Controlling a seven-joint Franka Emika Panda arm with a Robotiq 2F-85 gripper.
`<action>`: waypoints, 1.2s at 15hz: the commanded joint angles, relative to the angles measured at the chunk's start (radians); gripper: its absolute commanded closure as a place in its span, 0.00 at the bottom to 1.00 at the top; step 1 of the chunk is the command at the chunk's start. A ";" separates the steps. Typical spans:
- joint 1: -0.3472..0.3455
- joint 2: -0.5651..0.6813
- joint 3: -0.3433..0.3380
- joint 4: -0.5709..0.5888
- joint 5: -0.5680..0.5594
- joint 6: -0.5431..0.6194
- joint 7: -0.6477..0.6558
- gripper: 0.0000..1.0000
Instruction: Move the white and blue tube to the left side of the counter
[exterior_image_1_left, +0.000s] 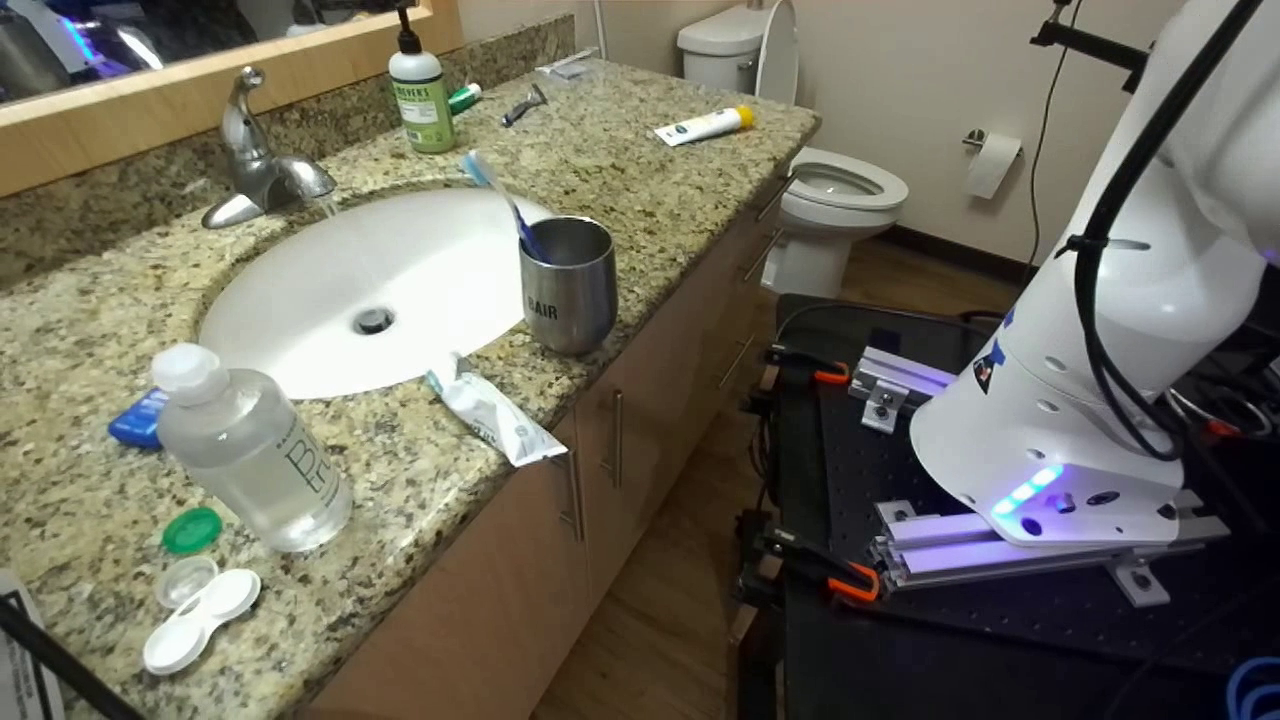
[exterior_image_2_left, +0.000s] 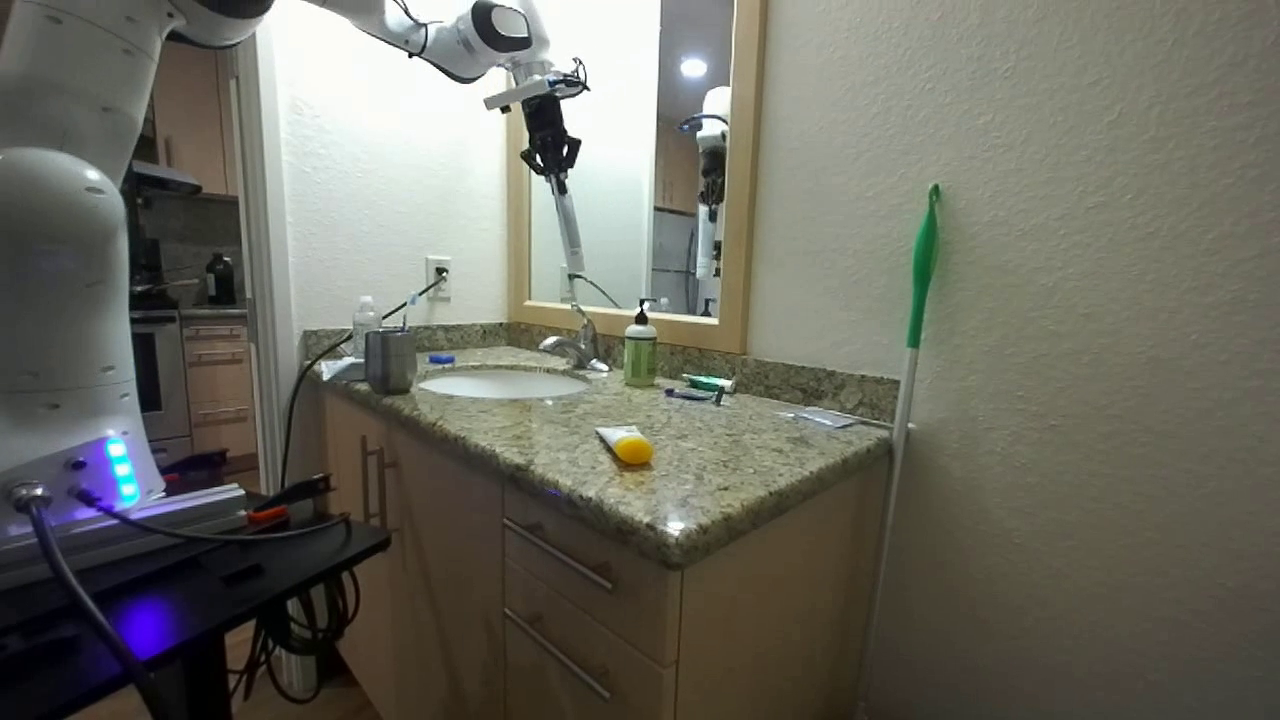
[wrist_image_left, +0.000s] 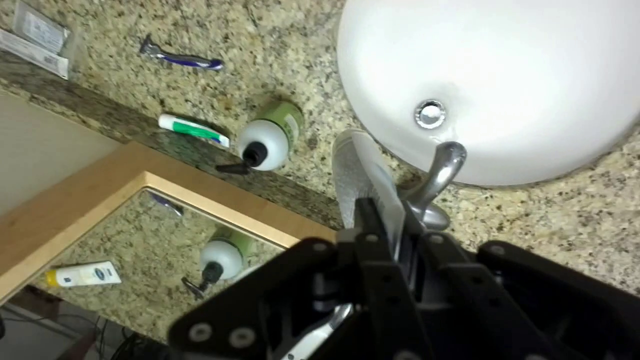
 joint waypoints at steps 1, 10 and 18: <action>0.009 0.000 0.001 -0.001 0.000 0.000 0.010 0.89; 0.041 0.094 0.036 0.105 0.138 -0.015 -0.122 0.97; 0.253 0.371 0.128 0.449 0.056 -0.304 -0.215 0.97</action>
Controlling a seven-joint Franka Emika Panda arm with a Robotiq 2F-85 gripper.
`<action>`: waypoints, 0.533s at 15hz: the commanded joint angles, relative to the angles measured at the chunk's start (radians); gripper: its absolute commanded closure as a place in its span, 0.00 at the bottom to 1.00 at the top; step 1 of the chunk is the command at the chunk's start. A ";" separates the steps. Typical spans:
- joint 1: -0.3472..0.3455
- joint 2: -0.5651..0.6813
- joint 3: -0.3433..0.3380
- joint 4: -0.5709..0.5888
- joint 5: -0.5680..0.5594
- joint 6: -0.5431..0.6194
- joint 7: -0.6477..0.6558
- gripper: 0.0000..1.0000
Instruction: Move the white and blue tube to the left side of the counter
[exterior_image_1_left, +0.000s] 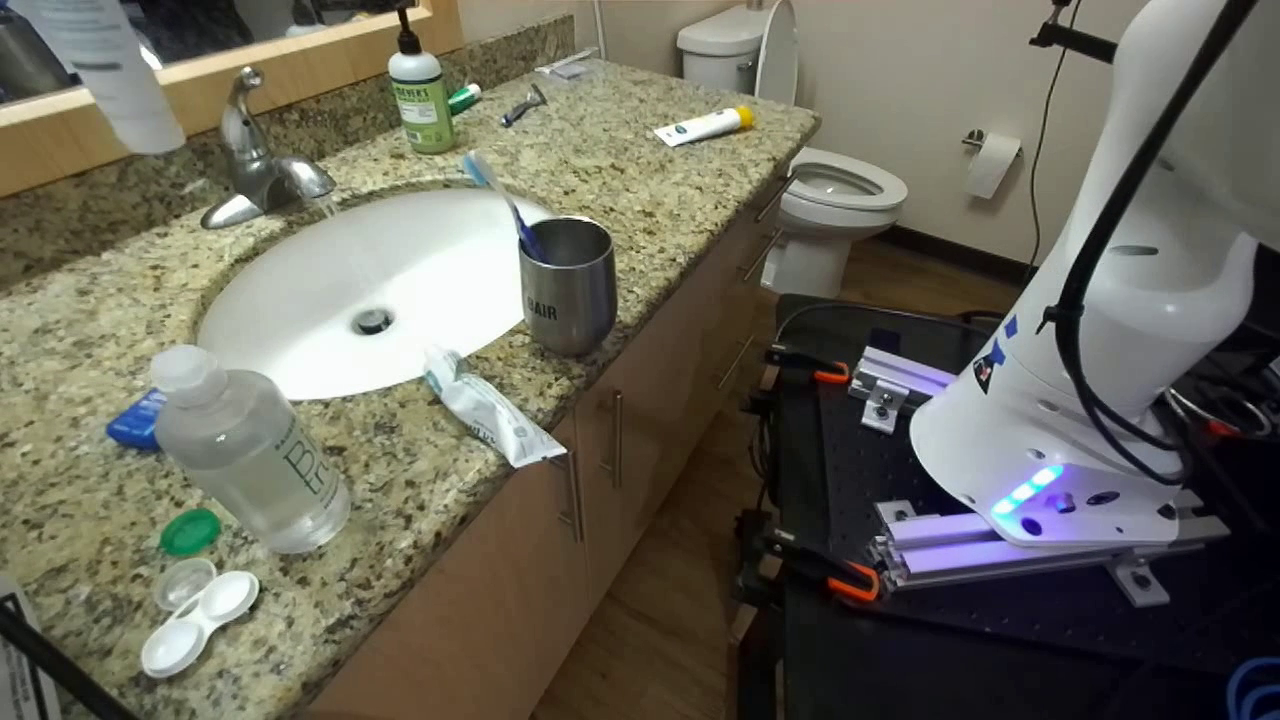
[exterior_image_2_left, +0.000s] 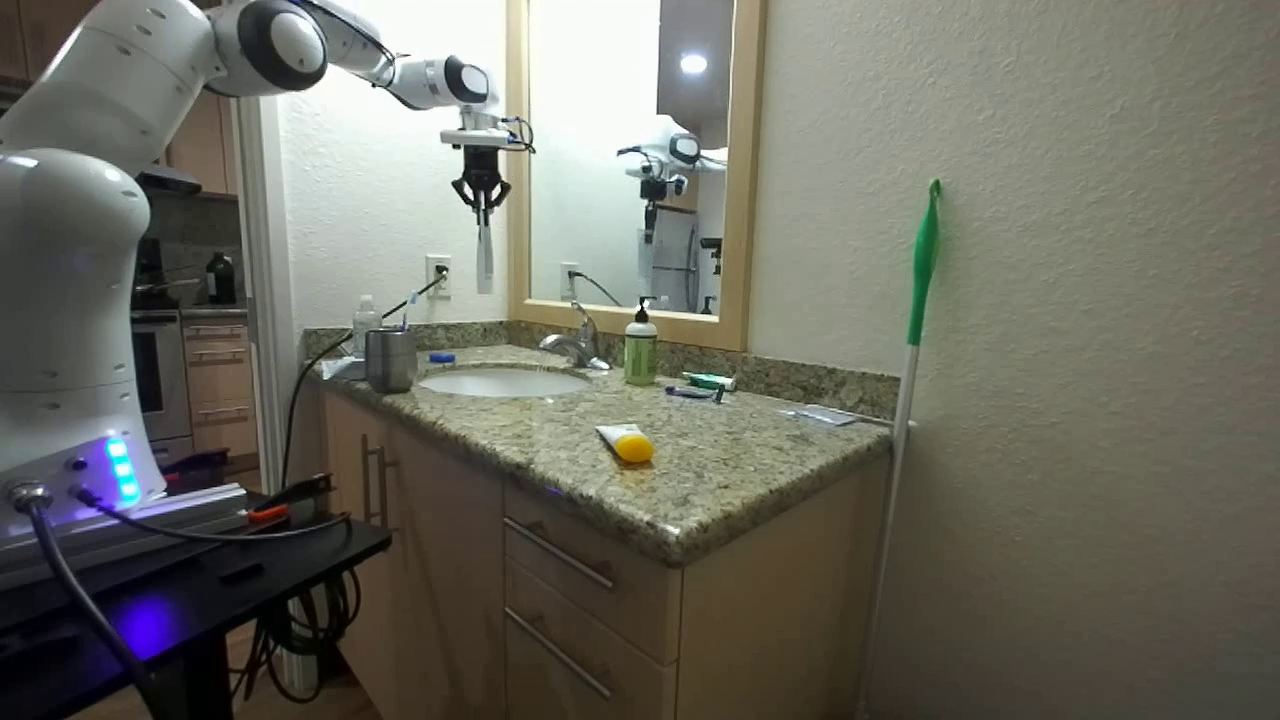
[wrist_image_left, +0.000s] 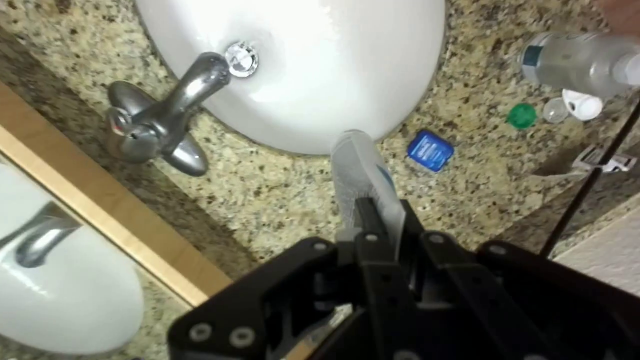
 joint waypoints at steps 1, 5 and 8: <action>0.022 0.037 0.004 0.039 -0.017 -0.040 -0.015 0.89; 0.029 0.115 -0.005 0.118 -0.035 -0.077 -0.031 0.97; 0.019 0.193 -0.019 0.180 -0.033 -0.036 -0.006 0.97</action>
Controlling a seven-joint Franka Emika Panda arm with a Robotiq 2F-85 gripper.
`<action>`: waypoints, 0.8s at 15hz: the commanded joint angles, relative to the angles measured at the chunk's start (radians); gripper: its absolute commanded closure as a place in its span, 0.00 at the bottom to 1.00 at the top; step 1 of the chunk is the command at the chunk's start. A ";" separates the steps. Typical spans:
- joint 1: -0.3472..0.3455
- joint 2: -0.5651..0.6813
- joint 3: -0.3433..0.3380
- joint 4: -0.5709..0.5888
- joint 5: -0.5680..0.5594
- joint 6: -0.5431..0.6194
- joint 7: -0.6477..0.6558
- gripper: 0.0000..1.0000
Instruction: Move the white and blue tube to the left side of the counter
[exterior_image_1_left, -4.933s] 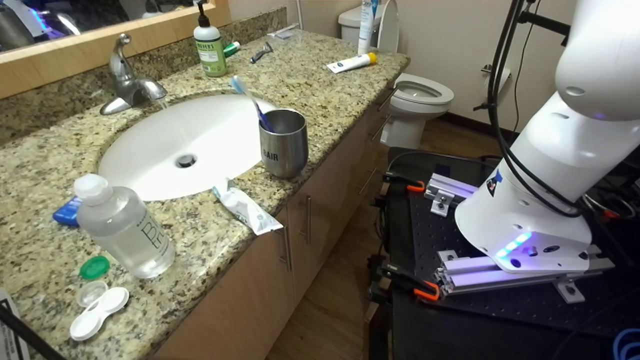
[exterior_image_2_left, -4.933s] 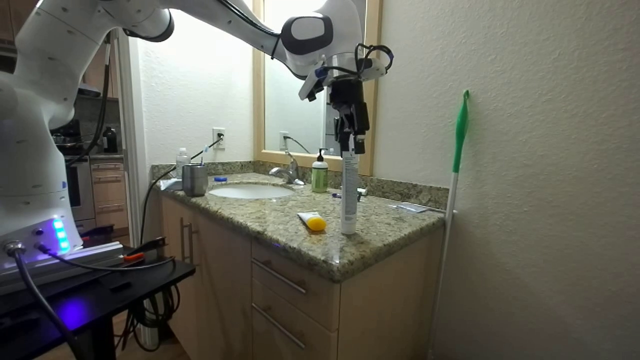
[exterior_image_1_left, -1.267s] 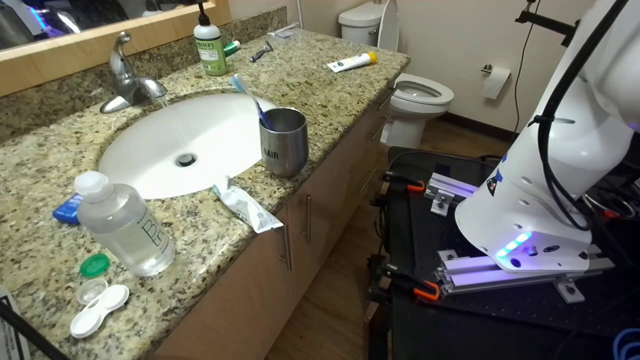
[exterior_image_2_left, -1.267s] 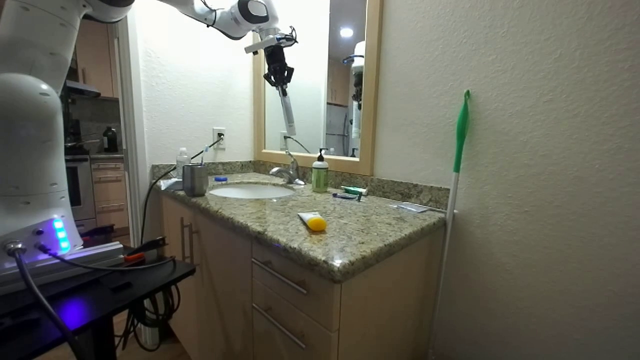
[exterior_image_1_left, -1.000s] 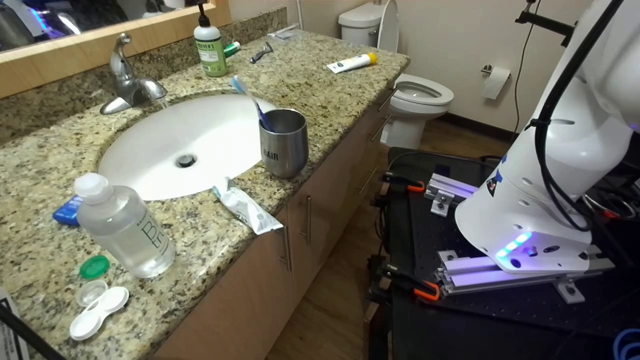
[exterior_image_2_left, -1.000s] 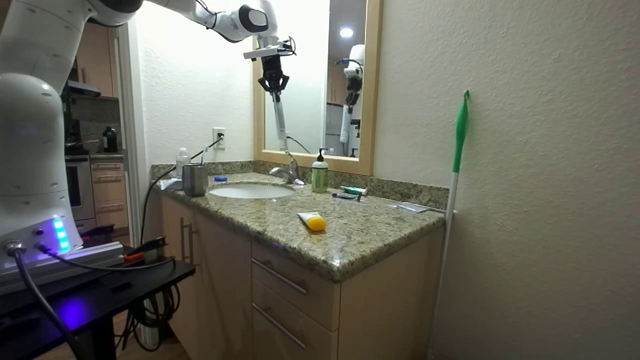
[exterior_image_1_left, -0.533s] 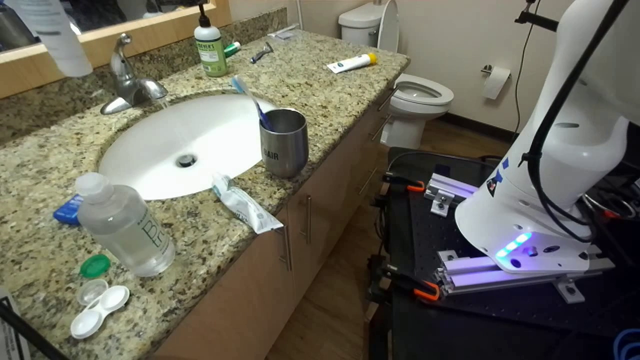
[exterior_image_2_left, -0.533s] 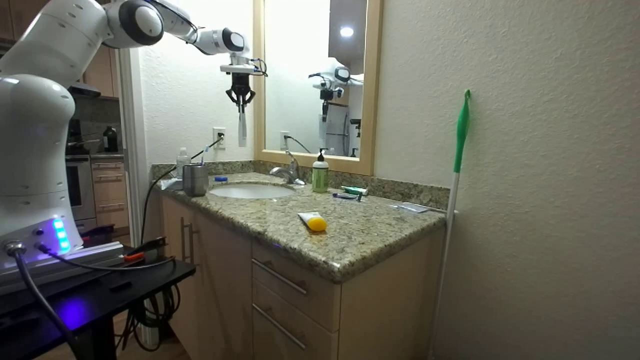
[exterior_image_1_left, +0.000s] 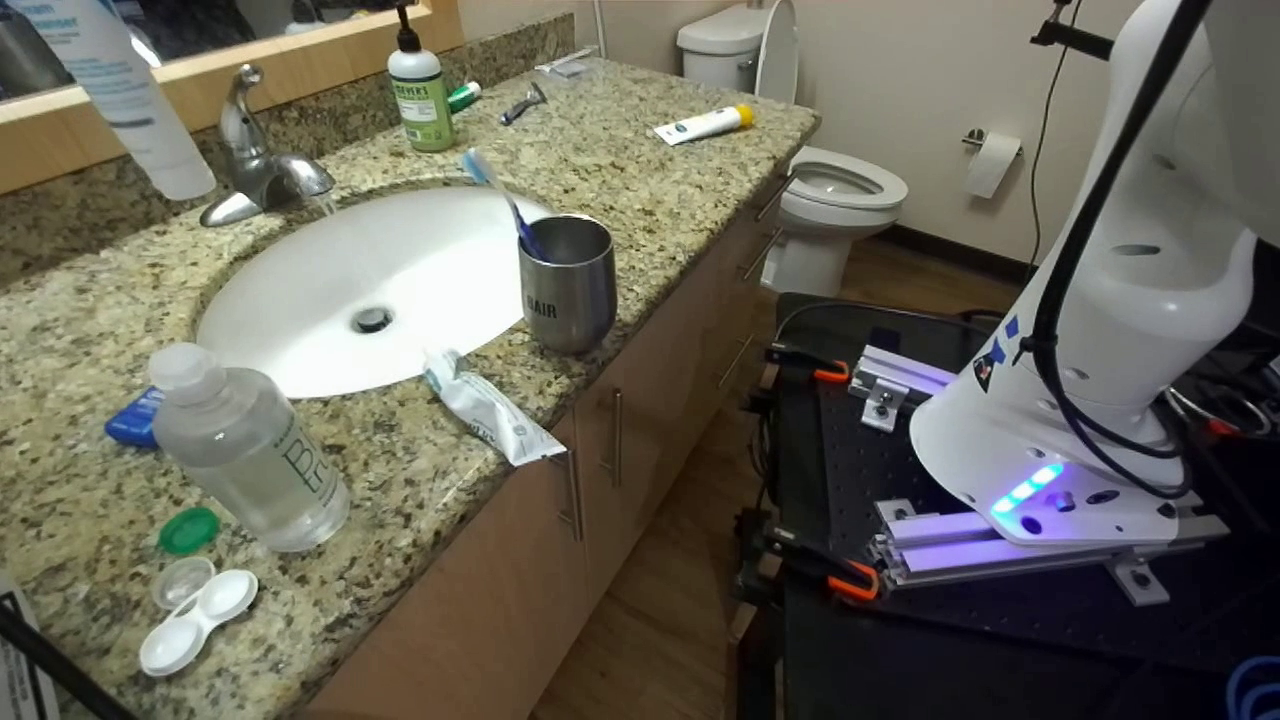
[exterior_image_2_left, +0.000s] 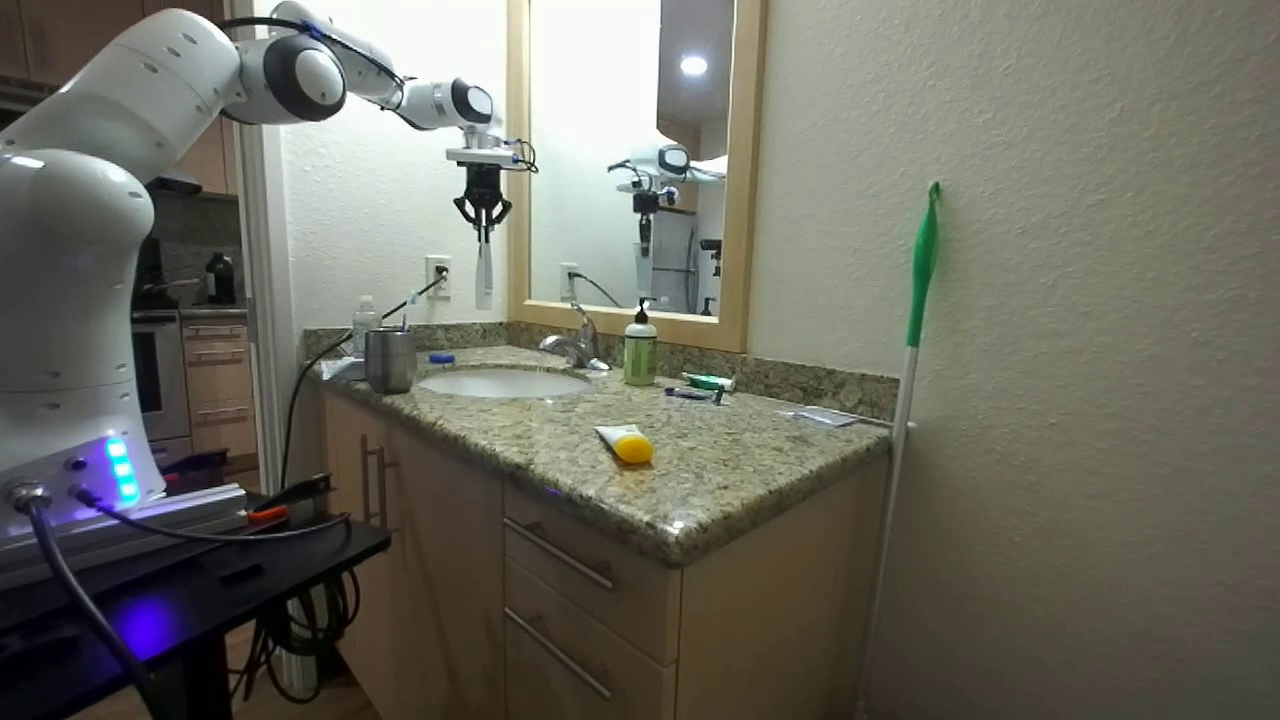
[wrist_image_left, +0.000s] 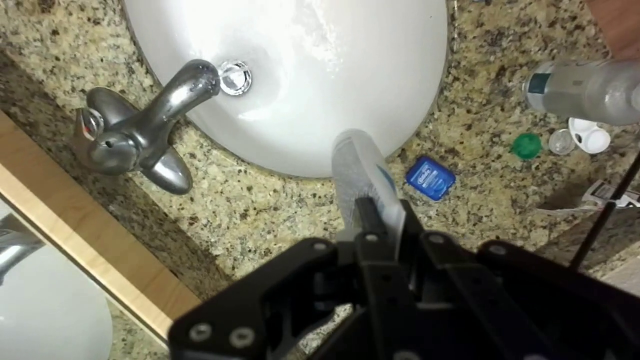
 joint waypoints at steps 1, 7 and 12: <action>-0.004 0.101 -0.011 0.084 0.000 0.051 0.029 0.97; 0.040 0.255 -0.020 0.241 -0.040 0.128 0.056 0.97; 0.050 0.274 -0.010 0.242 -0.024 0.186 0.075 0.89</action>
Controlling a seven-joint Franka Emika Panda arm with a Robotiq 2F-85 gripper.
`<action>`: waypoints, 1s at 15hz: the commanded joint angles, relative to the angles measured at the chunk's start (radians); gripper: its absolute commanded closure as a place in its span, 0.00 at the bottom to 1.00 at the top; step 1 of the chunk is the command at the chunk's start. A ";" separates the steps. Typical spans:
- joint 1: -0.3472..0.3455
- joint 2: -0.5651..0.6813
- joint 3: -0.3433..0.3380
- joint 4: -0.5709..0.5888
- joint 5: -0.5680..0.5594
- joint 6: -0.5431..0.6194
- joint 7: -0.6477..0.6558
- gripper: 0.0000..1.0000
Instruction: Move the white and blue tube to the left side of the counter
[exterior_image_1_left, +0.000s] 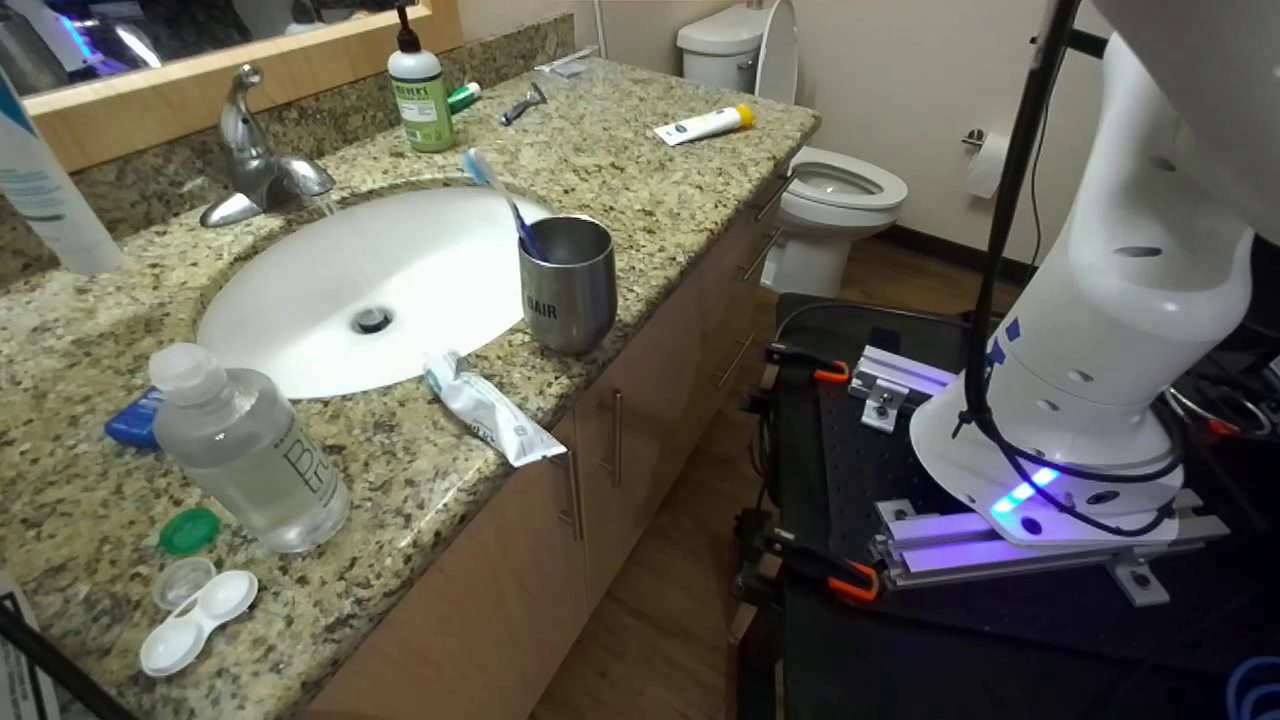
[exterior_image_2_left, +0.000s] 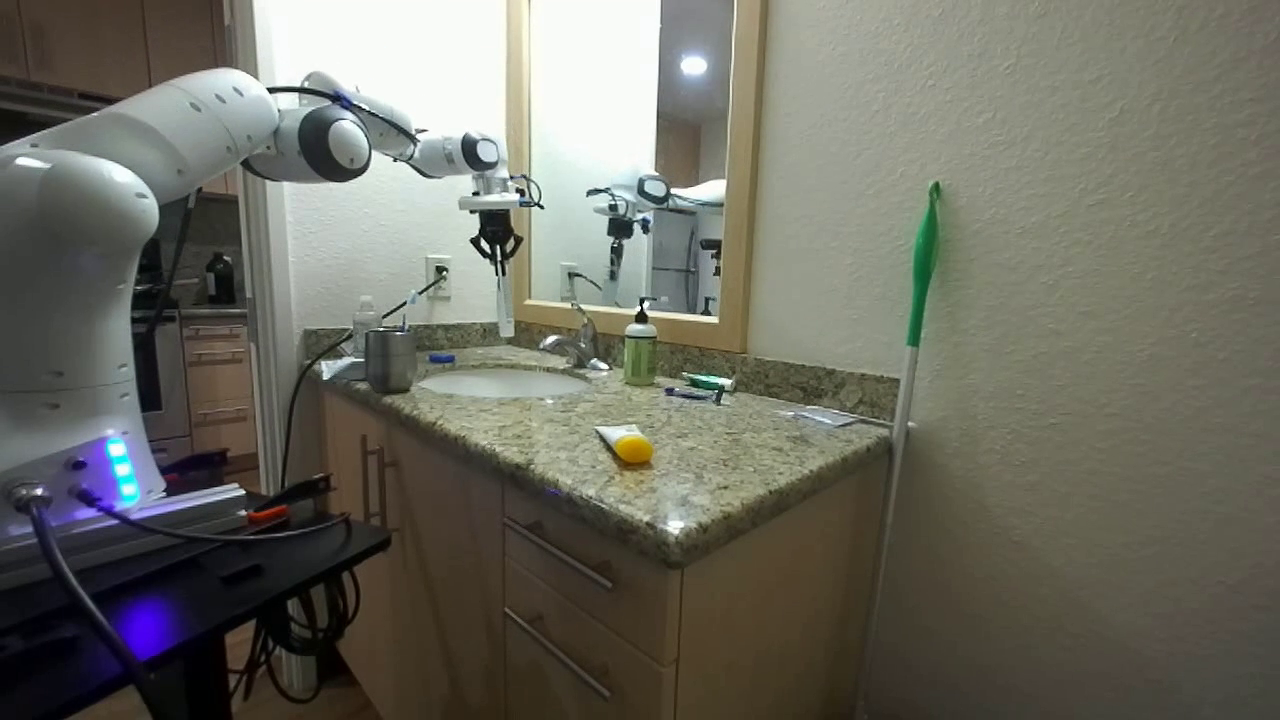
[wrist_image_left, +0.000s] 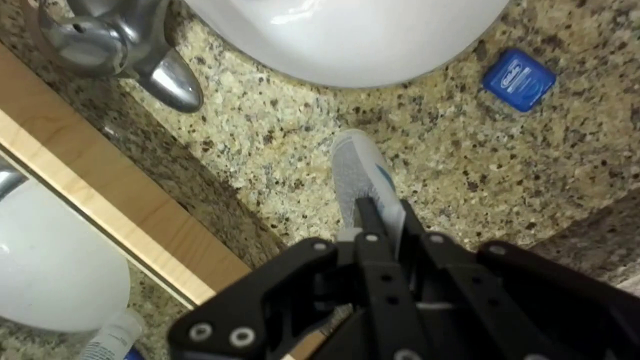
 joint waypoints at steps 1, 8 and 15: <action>0.004 0.009 0.000 0.012 0.000 0.004 0.005 0.89; -0.006 0.065 0.000 0.048 0.008 -0.013 0.025 0.97; -0.008 0.088 0.000 0.054 0.008 -0.020 0.029 0.97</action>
